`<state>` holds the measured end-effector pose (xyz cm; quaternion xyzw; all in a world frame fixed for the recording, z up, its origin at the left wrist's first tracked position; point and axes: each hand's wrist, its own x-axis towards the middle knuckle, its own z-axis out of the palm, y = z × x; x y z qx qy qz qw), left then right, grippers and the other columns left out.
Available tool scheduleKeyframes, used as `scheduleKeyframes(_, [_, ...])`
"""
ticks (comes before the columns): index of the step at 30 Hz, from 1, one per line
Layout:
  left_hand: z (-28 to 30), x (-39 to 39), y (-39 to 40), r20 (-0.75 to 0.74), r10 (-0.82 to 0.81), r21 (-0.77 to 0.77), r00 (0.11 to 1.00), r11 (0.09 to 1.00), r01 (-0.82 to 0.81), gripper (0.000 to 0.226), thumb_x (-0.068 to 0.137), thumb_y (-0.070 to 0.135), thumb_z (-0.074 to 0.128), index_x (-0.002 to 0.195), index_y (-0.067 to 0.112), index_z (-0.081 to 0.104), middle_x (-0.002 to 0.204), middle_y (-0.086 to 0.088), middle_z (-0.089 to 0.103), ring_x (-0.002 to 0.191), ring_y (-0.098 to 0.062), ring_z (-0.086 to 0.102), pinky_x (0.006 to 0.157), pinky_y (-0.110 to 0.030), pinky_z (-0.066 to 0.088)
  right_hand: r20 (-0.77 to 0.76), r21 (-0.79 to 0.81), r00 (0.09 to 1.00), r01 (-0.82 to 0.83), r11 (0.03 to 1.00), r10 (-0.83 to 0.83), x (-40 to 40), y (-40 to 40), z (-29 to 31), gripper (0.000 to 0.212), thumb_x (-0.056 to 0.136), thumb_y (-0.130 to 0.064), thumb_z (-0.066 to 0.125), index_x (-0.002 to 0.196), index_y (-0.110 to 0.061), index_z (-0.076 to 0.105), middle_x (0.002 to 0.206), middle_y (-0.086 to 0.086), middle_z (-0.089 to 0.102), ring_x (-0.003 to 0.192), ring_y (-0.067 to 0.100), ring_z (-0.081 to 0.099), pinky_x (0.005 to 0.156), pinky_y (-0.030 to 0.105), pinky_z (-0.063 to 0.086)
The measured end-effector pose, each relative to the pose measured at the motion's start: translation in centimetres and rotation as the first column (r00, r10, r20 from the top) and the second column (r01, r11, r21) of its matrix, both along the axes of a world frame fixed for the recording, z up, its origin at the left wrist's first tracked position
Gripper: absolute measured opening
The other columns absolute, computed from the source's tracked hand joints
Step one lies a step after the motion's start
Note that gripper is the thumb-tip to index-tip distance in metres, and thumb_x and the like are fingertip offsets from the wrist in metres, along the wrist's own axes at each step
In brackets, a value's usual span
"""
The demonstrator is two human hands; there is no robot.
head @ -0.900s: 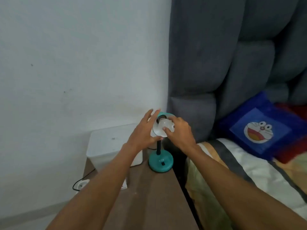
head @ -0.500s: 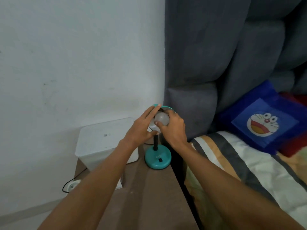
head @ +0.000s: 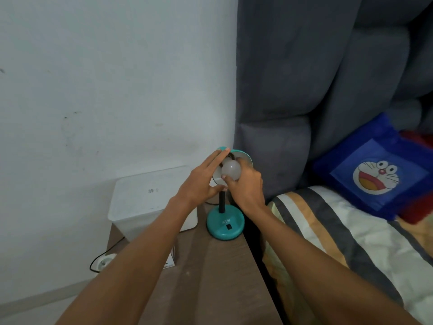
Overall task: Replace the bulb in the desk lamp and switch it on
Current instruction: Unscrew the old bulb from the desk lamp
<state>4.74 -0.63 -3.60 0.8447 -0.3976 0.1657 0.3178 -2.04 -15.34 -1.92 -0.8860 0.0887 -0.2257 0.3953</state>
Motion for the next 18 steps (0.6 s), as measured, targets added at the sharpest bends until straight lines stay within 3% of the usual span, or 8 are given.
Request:
scheduleKeyframes(4, [0.3,-0.1,0.3,-0.034,-0.007,0.008,0.999,1.000,0.007,0.108,0.079,0.023,0.089,0.162,0.032,0.021,0.168,-0.002,0.032,0.156,-0.019,0.029,0.114,-0.048,0.047,0.010,-0.162,0.998,-0.058,0.985,0.060,-0.4,0.1,-0.1,0.064,0.084,-0.014,0.073,0.142,-0.027,0.049,0.133,0.013,0.044,0.115,0.033,0.054,0.095,0.042,0.052])
scheduleKeyframes(6, [0.4,0.0,0.4,-0.040,-0.011,0.009,0.999,1.000,0.012,0.106,0.081,0.023,0.088,0.162,0.034,0.021,0.167,-0.002,0.032,0.155,-0.020,0.031,0.114,-0.048,0.047,0.013,-0.152,0.997,-0.069,0.986,0.072,-0.6,0.3,-0.5,0.068,0.085,-0.013,0.073,0.145,-0.030,0.046,0.138,0.013,0.038,0.120,0.033,0.050,0.098,0.044,0.051])
scheduleKeyframes(10, [0.3,0.0,0.4,-0.048,-0.012,-0.002,0.999,1.000,0.012,0.102,0.082,0.024,0.087,0.161,0.033,0.023,0.167,-0.002,0.033,0.153,-0.020,0.035,0.112,-0.048,0.049,-0.022,0.048,1.000,-0.012,0.999,0.013,-0.1,0.4,-0.1,0.060,0.087,-0.028,0.074,0.140,-0.018,0.047,0.133,0.014,0.057,0.116,0.033,0.060,0.094,0.041,0.051])
scheduleKeyframes(15, [0.5,-0.2,0.5,-0.061,-0.007,0.015,0.998,1.000,0.008,0.106,0.080,0.019,0.088,0.160,0.036,0.021,0.167,-0.001,0.033,0.153,-0.021,0.035,0.113,-0.047,0.048,-0.019,-0.145,0.999,-0.043,0.989,0.041,-0.2,0.5,0.5,0.059,0.084,-0.008,0.071,0.138,-0.023,0.051,0.133,0.015,0.047,0.116,0.033,0.052,0.095,0.038,0.048])
scheduleKeyframes(18, [0.4,-0.1,0.4,-0.055,-0.011,0.016,0.998,1.000,0.012,0.106,0.081,0.017,0.087,0.161,0.037,0.020,0.167,0.000,0.033,0.153,-0.020,0.036,0.113,-0.047,0.048,-0.008,-0.107,0.999,-0.053,0.993,0.052,-0.5,0.8,0.3,0.060,0.090,-0.006,0.061,0.143,-0.031,0.048,0.130,0.013,0.048,0.108,0.032,0.059,0.092,0.037,0.051])
